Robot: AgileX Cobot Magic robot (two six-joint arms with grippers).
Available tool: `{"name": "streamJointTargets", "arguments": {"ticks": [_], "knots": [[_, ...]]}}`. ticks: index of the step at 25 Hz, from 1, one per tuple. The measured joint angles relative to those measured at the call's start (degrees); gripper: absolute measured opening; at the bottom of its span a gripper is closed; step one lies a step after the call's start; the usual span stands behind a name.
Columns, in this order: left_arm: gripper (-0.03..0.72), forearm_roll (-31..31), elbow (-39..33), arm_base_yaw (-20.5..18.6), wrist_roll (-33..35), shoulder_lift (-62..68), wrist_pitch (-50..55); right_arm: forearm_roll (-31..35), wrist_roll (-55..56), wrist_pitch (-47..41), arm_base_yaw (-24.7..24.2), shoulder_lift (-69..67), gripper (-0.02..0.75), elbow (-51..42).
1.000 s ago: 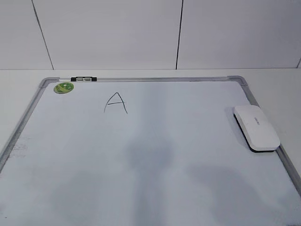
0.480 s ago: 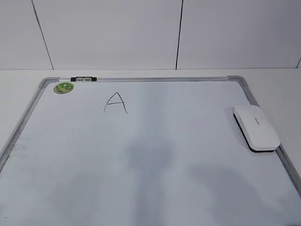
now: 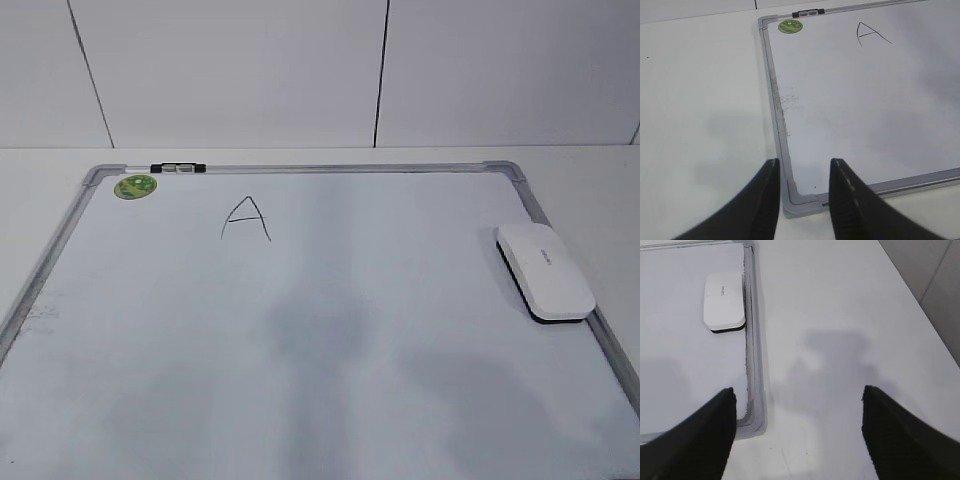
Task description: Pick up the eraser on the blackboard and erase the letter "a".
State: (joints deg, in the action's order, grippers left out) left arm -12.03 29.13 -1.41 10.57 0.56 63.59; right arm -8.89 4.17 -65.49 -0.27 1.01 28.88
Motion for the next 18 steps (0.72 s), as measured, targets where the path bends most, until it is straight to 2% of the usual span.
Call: {"name": "streamJointTargets", "arguments": {"ticks": [18], "knots": [[0.236,0.0,0.0,0.0,0.0,0.0,0.0,0.0,0.0,0.0,0.0,0.0,0.594,0.0]]}}
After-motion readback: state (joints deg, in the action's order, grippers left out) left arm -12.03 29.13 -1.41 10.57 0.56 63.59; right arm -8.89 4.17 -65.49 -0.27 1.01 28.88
